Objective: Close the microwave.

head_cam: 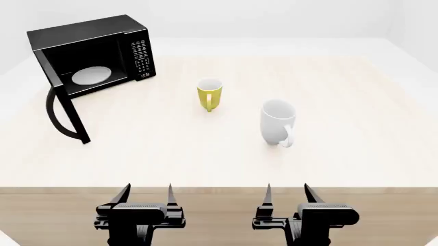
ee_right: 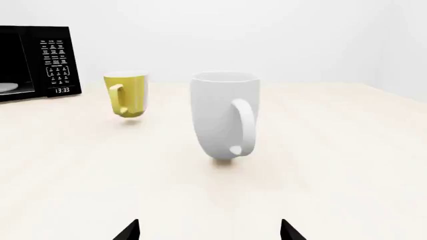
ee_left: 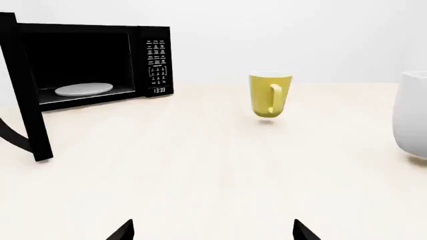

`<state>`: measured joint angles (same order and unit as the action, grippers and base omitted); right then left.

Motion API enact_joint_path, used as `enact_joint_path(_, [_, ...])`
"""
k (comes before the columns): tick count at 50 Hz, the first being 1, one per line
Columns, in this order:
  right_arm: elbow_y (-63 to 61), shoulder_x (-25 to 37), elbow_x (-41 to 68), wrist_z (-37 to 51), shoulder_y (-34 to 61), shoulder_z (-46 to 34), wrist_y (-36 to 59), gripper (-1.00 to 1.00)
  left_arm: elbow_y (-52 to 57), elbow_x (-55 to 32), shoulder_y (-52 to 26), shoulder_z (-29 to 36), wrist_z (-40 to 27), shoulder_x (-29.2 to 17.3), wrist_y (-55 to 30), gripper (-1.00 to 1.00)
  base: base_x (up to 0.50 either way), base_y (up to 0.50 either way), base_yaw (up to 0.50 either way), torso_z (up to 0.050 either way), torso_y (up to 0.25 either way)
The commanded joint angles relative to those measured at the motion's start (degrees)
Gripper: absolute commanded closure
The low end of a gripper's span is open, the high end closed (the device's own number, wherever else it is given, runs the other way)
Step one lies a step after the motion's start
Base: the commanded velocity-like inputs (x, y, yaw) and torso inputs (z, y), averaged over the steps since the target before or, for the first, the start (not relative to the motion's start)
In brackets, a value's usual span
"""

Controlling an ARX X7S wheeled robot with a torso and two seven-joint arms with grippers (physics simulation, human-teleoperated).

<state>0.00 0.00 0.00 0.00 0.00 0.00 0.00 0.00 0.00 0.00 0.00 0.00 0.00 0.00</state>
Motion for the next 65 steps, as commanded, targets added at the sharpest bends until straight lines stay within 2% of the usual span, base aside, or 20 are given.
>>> enact_joint_path(1, [-0.2,0.9,1.0,1.2,0.0,-1.0,0.0,-1.0,-0.2,-0.8,0.2,1.1,-1.0,-0.9,0.4,-1.0,0.0,0.0,0.0,0.0,0.0])
enact_joint_path(20, [-2.7,3.5,4.9,4.2,-0.5,-3.4,0.7,-1.0,0.3,-4.0,0.8,4.0,-3.2,-3.7,0.4,-1.0,0.0,0.0,0.0,0.0,0.0])
enact_joint_path(31, [-7.3,4.8,4.4,6.1,-1.8,-4.4,2.0,-1.0,6.1,-6.8,2.5,4.2,-3.1,-4.7,-2.9,-1.0,0.0,0.0,0.0,0.0,0.0])
enact_joint_path(39, [-11.0,5.5,4.9,7.1,-2.5,-4.8,4.3,-1.0,10.6,-7.7,3.7,4.4,-4.1,-5.7,-5.1,-1.0,0.0,0.0,0.0,0.0,0.0])
enact_joint_path(41, [-14.0,5.8,5.3,7.5,-3.1,-4.8,6.1,-1.0,16.6,-7.7,5.6,4.5,-4.6,-6.6,-7.3,-1.0,0.0,0.0,0.0,0.0,0.0])
enact_joint_path(51, [-19.3,7.0,6.1,8.6,-4.3,-5.0,8.7,-1.0,28.5,-7.2,8.5,5.4,-6.2,-8.9,-13.4,-1.0,0.0,0.0,0.0,0.0,0.0])
enact_joint_path(65, [-27.4,8.5,6.8,9.7,-6.1,-5.8,12.2,-1.0,35.1,-9.1,9.0,3.5,-8.1,-10.3,-18.4,-1.0,0.0,0.0,0.0,0.0,0.0])
